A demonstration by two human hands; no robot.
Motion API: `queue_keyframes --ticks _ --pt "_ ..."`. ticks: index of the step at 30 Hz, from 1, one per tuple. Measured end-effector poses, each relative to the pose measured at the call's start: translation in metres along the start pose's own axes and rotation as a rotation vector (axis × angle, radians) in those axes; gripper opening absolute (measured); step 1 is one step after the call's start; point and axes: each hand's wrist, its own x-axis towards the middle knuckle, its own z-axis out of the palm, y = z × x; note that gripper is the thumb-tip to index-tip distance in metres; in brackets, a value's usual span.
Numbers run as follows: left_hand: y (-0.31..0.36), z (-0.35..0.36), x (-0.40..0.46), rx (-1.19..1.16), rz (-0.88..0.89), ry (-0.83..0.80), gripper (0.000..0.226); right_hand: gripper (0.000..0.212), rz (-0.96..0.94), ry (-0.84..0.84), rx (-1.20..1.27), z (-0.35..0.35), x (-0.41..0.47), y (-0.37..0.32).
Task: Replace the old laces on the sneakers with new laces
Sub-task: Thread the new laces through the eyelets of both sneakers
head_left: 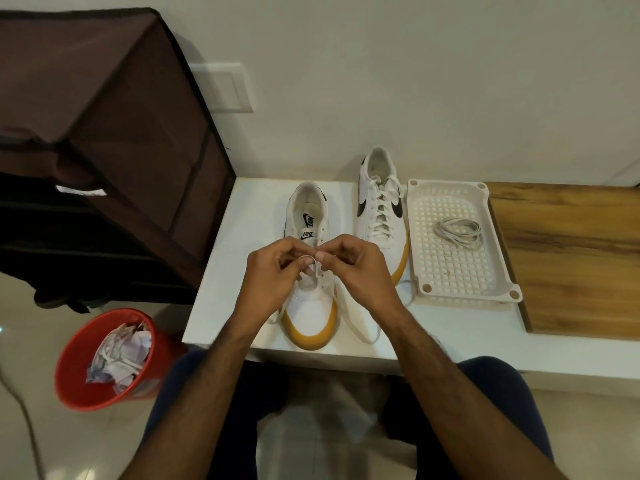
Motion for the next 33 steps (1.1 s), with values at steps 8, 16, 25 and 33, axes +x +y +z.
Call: queue_keyframes --ticks 8,16,25,33 --pt "-0.012 0.003 0.005 0.145 0.037 0.035 0.009 0.012 0.104 -0.088 -0.005 -0.001 0.007 0.009" --pt "-0.024 0.005 0.014 0.297 0.167 0.000 0.012 0.004 0.040 0.002 -0.154 -0.005 0.013 0.016" --pt "-0.026 -0.002 0.016 0.254 0.080 0.040 0.009 0.010 0.135 0.048 -0.237 -0.002 0.011 0.017" --pt "-0.032 0.003 0.015 0.241 -0.102 -0.136 0.009 0.032 0.236 0.101 -0.625 0.019 0.010 0.026"
